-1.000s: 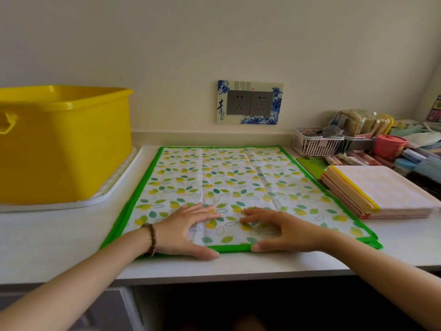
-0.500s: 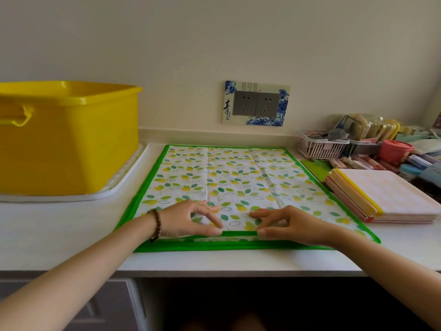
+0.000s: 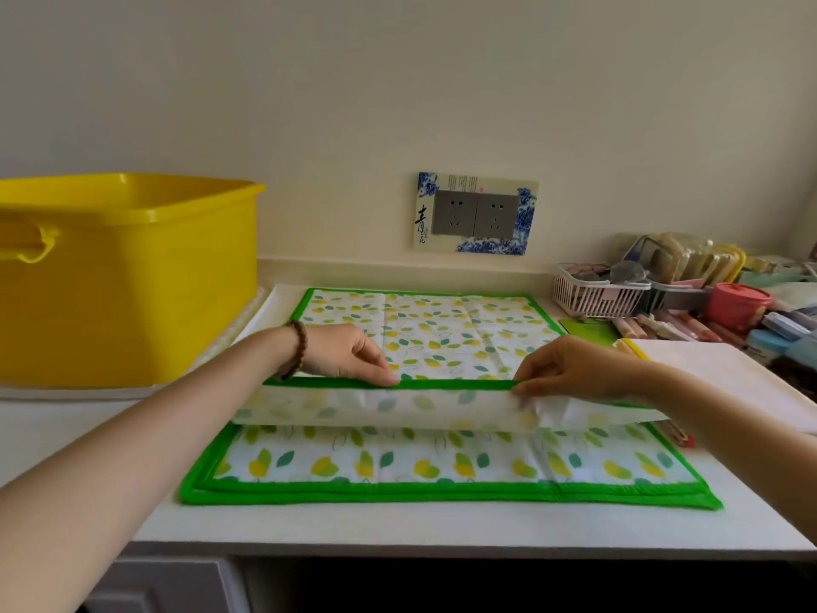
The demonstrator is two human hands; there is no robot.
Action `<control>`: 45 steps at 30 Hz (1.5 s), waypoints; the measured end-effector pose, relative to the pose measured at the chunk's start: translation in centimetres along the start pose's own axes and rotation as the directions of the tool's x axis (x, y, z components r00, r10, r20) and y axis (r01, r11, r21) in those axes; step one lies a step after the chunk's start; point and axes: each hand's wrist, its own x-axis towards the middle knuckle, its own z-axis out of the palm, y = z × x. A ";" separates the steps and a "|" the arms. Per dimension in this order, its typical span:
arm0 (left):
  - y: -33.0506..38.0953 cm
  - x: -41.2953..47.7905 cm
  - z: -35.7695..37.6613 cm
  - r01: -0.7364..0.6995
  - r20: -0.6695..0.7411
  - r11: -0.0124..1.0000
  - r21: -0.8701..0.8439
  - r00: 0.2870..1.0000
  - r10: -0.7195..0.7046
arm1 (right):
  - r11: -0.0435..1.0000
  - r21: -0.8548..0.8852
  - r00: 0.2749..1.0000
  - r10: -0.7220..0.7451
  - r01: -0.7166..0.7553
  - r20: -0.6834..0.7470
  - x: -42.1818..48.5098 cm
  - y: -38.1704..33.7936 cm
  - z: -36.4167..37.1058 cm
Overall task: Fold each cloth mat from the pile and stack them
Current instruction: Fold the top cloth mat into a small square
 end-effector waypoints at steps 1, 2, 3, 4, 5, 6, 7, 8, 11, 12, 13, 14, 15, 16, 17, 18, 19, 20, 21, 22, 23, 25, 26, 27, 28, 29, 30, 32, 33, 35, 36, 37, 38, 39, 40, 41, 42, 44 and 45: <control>0.3 0.3 -0.8 -0.002 -0.022 1.000 0.019 1.000 0.003 | 1.000 -0.015 1.000 -0.009 0.009 -0.028 0.6 0.0 -0.6; 0.6 0.6 -1.5 -0.005 -0.046 0.999 0.041 0.999 0.007 | 0.999 -0.033 0.999 -0.016 0.014 -0.050 1.2 0.1 -1.2; 0.8 0.9 -2.2 -0.005 -0.078 0.998 0.066 0.997 0.010 | 0.999 -0.051 0.997 -0.019 0.016 -0.068 1.8 0.2 -1.7; 1.0 1.2 -2.8 -0.007 -0.117 0.996 0.086 0.993 0.017 | 0.998 -0.064 0.996 -0.021 0.015 -0.084 2.6 0.3 -2.1; 1.0 1.7 -3.2 -0.010 -0.161 0.995 0.100 0.987 0.026 | 0.998 -0.067 0.995 -0.020 0.013 -0.100 3.3 0.4 -2.4; 1.0 2.2 -3.5 -0.010 -0.206 0.994 0.111 0.978 0.033 | 0.998 -0.067 0.993 -0.019 0.011 -0.117 4.0 0.5 -2.8; 1.0 2.8 -3.6 -0.004 -0.251 0.992 0.123 0.967 0.035 | 0.997 -0.074 0.990 -0.019 0.009 -0.138 4.7 0.7 -3.1; 0.9 3.3 -3.6 0.007 -0.300 0.990 0.141 0.953 0.036 | 0.996 -0.090 0.986 -0.020 0.005 -0.164 5.3 0.8 -3.4; 0.4 5.0 -3.1 0.034 -0.458 0.978 0.207 0.887 0.066 | 0.992 -0.126 0.977 -0.008 -0.019 -0.212 7.3 1.7 -4.0; 0.2 5.5 -2.7 0.028 -0.504 0.975 0.219 0.859 0.089 | 0.991 -0.134 0.977 0.001 -0.030 -0.212 8.0 2.0 -4.0; 0.1 5.9 -2.1 0.021 -0.546 0.972 0.235 0.830 0.114 | 0.989 -0.140 0.977 0.012 -0.042 -0.211 8.7 2.4 -3.9; 0.0 6.2 -1.6 0.013 -0.576 0.964 0.265 0.804 0.147 | 0.989 -0.141 0.976 0.019 -0.050 -0.215 9.5 2.9 -3.7; 0.0 6.4 -0.9 -0.001 -0.581 0.954 0.300 0.793 0.184 | 0.989 -0.135 0.974 0.029 -0.061 -0.223 10.1 3.2 -3.5; 0.0 6.6 -0.2 -0.020 -0.556 0.945 0.326 0.804 0.209 | 0.990 -0.123 0.971 0.044 -0.075 -0.235 10.8 3.6 -3.3; 0.0 6.8 0.6 -0.033 -0.501 0.939 0.342 0.839 0.211 | 0.990 -0.108 0.967 0.064 -0.094 -0.248 11.4 4.0 -3.0; 0.1 6.8 1.3 -0.032 -0.419 0.933 0.359 0.888 0.192 | 0.990 -0.089 0.962 0.082 -0.108 -0.260 12.0 4.5 -2.8; 0.2 6.9 2.1 -0.015 -0.326 0.923 0.384 0.933 0.151 | 0.990 -0.067 0.958 0.099 -0.121 -0.270 12.6 4.9 -2.5; 0.3 7.1 2.7 0.011 -0.246 0.912 0.410 0.964 0.099 | 0.990 -0.047 0.954 0.112 -0.130 -0.277 13.2 5.3 -2.2; 0.2 7.4 3.3 0.038 -0.196 0.904 0.427 0.979 0.052 | 0.989 -0.032 0.950 0.127 -0.142 -0.285 13.7 5.7 -1.9; 0.0 7.8 3.7 0.059 -0.178 0.899 0.434 0.984 0.021 | 0.988 -0.025 0.946 0.141 -0.155 -0.292 14.2 6.0 -1.6; -0.2 8.2 4.0 0.071 -0.181 0.898 0.433 0.983 0.010 | 0.985 -0.022 0.941 0.158 -0.172 -0.298 14.6 6.2 -1.2; -0.7 8.9 4.4 0.083 -0.201 0.906 0.416 0.980 0.003 | 0.978 -0.014 0.926 0.194 -0.210 -0.325 15.3 6.9 -0.7; -1.0 9.3 4.6 0.090 -0.205 0.913 0.397 0.979 -0.007 | 0.974 -0.012 0.918 0.209 -0.227 -0.338 15.6 7.2 -0.3; -1.3 9.6 4.8 0.099 -0.205 0.921 0.377 0.979 -0.022 | 0.971 -0.014 0.913 0.217 -0.237 -0.345 15.8 7.4 0.0; -1.6 9.8 5.0 0.110 -0.201 0.925 0.365 0.979 -0.037 | 0.971 -0.025 0.910 0.215 -0.238 -0.354 16.0 7.7 0.4; -1.9 10.1 5.3 0.120 -0.198 0.925 0.359 0.979 -0.050 | 0.969 -0.031 0.905 0.215 -0.244 -0.368 16.2 7.8 0.7; -2.1 10.2 5.5 0.130 -0.200 0.924 0.359 0.978 -0.060 | 0.968 -0.031 0.894 0.218 -0.250 -0.392 16.4 7.9 0.9; -2.6 10.6 5.8 0.147 -0.216 0.917 0.371 0.974 -0.069 | 0.964 -0.008 0.863 0.232 -0.264 -0.450 16.5 7.4 1.5; -2.8 10.7 6.0 0.155 -0.225 0.913 0.378 0.972 -0.071 | 0.965 0.004 0.850 0.233 -0.262 -0.471 16.4 6.9 1.8; -3.1 10.9 6.2 0.164 -0.243 0.911 0.378 0.967 -0.074 | 0.974 0.014 0.853 0.205 -0.226 -0.479 16.3 5.6 3.0; -3.1 10.9 6.3 0.166 -0.248 0.913 0.373 0.966 -0.074 | 0.979 0.012 0.864 0.186 -0.204 -0.469 16.2 4.9 3.7; -3.2 10.9 6.4 0.168 -0.252 0.915 0.368 0.965 -0.076 | 0.983 0.004 0.875 0.166 -0.184 -0.456 16.1 4.1 4.6; -3.2 10.9 6.5 0.171 -0.256 0.915 0.364 0.964 -0.078 | 0.985 -0.008 0.886 0.150 -0.171 -0.439 16.1 3.4 5.5; -3.1 11.0 6.5 0.176 -0.262 0.915 0.362 0.962 -0.081 | 0.986 -0.026 0.897 0.140 -0.166 -0.419 16.1 2.7 6.3; -3.1 11.0 6.6 0.181 -0.269 0.914 0.362 0.960 -0.084 | 0.985 -0.050 0.909 0.133 -0.166 -0.395 16.1 2.2 7.2; -3.1 11.0 6.7 0.185 -0.275 0.914 0.362 0.958 -0.085 | 0.983 -0.083 0.920 0.123 -0.165 -0.372 16.1 1.8 7.9; -3.1 11.1 6.7 0.186 -0.279 0.912 0.365 0.957 -0.083 | 0.980 -0.120 0.929 0.110 -0.162 -0.353 16.1 1.5 8.6; -3.3 11.1 6.7 0.184 -0.279 0.908 0.376 0.957 -0.078 | 0.974 -0.163 0.937 0.095 -0.158 -0.337 15.8 1.3 9.5; -3.4 11.2 6.7 0.183 -0.274 0.906 0.381 0.958 -0.078 | 0.973 -0.166 0.937 0.099 -0.162 -0.335 15.7 1.4 9.7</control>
